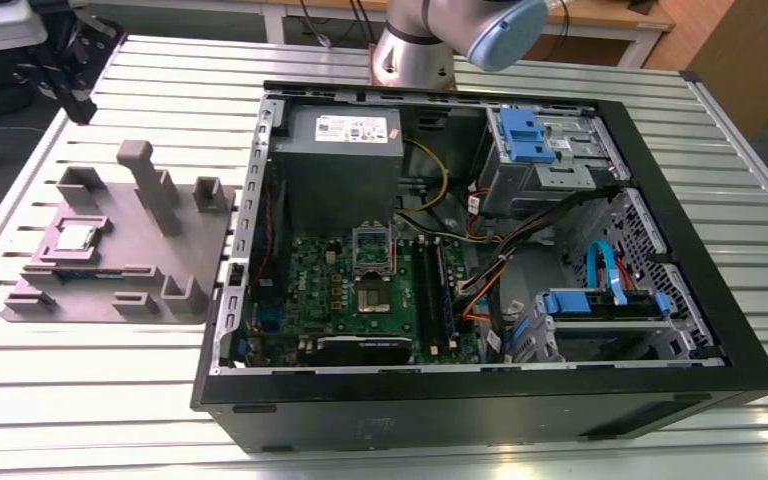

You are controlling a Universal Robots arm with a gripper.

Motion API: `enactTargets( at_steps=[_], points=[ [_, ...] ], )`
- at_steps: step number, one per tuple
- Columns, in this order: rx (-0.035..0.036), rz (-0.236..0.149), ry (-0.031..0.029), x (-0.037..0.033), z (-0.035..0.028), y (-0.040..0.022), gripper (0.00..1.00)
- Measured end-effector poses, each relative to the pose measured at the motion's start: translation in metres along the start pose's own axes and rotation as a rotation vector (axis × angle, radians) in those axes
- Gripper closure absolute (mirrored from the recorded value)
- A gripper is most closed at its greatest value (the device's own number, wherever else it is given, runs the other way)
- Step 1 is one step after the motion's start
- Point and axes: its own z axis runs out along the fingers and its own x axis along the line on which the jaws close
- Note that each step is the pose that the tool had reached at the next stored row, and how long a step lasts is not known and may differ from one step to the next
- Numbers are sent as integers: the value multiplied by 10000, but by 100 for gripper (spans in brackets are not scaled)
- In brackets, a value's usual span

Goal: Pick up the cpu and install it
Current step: 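Reach for the cpu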

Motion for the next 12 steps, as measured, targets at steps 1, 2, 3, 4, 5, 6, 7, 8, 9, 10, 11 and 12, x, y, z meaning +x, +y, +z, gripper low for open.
enactTargets(
  at_steps=[1,2,3,4,5,6,7,8,9,10,11,12],
  points=[
    [-1,-1,-1,3,0,0,89],
    [0,-1,0,6,0,0,89],
    [-1,0,0,14,1,-1,89],
    [-1,0,-1,21,1,-1,89],
    [-1,-1,-1,26,1,-2,89],
    [0,-1,0,31,0,-2,89],
    [0,-1,0,36,0,-3,89],
    [-1,-1,0,40,0,-3,89],
    [-1,-1,-1,46,1,-3,89],
    [-1,0,-1,52,1,-4,89],
    [-1,0,-1,57,1,-4,89],
    [0,-2,0,60,1,-5,89]
  ],
)
